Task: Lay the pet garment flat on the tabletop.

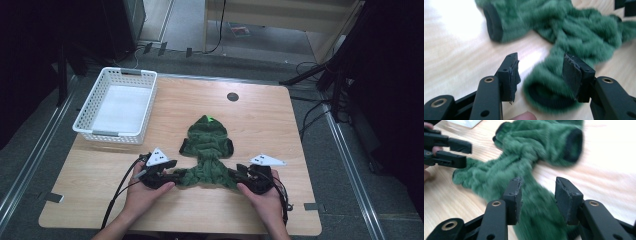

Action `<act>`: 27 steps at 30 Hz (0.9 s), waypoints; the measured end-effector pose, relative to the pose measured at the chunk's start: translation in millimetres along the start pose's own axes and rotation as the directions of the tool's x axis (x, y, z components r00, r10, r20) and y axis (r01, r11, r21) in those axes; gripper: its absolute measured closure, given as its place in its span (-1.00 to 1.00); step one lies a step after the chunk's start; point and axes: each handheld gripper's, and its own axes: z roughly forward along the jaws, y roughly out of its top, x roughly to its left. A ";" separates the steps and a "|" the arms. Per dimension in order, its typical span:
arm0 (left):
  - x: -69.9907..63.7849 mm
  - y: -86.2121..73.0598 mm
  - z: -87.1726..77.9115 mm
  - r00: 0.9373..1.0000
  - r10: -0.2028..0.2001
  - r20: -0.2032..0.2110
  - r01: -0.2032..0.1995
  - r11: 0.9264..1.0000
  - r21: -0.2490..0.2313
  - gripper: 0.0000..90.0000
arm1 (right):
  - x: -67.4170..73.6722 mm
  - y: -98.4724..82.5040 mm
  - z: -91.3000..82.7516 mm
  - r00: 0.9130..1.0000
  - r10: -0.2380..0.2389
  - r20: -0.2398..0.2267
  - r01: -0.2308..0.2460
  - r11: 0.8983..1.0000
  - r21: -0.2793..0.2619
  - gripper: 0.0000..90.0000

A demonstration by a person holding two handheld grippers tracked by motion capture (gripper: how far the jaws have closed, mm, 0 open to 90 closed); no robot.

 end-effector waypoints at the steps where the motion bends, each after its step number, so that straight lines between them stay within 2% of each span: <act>1: -1.1 -2.3 -0.4 1.000 0.007 0.001 -0.007 1.000 0.006 0.04 | -2.3 -5.2 -4.8 1.000 0.012 0.008 -0.012 1.000 -0.002 0.28; 4: -7.1 -11.5 0.9 0.999 0.042 -0.007 -0.042 0.999 0.026 0.07 | -7.2 -18.7 -9.0 0.999 0.029 0.017 -0.029 0.999 0.022 0.32; 6: -8.4 -13.0 0.4 0.999 0.050 -0.014 -0.050 0.998 0.023 0.18 | -9.6 -26.0 -7.3 0.999 0.026 0.018 -0.027 0.999 0.039 0.39; 9: -8.8 -14.8 -0.6 0.996 0.082 -0.030 -0.081 0.996 0.032 0.49 | -8.7 -32.8 -6.4 0.999 0.026 0.024 -0.027 0.998 0.051 0.56; 12: -6.1 -17.0 -1.9 0.997 0.075 -0.017 -0.074 0.997 0.023 0.73 | -2.9 -34.6 -4.5 0.999 0.002 0.039 -0.005 0.997 0.076 0.74; 18: -0.2 -17.7 -5.9 0.998 0.050 -0.024 -0.050 0.998 0.025 0.77 | 5.2 -41.4 -6.8 0.999 -0.008 0.049 0.003 0.996 0.095 0.93; 24: 12.7 -19.1 -10.5 0.999 0.024 -0.040 -0.023 0.999 0.023 0.78 | 0.6 -43.7 -6.8 0.999 0.011 0.037 -0.014 0.995 0.097 0.99; 27: 11.0 -19.9 -10.9 0.998 0.037 -0.045 -0.036 0.999 0.014 0.77 | 0.7 -43.6 -6.6 0.999 0.007 0.038 -0.011 0.995 0.098 0.99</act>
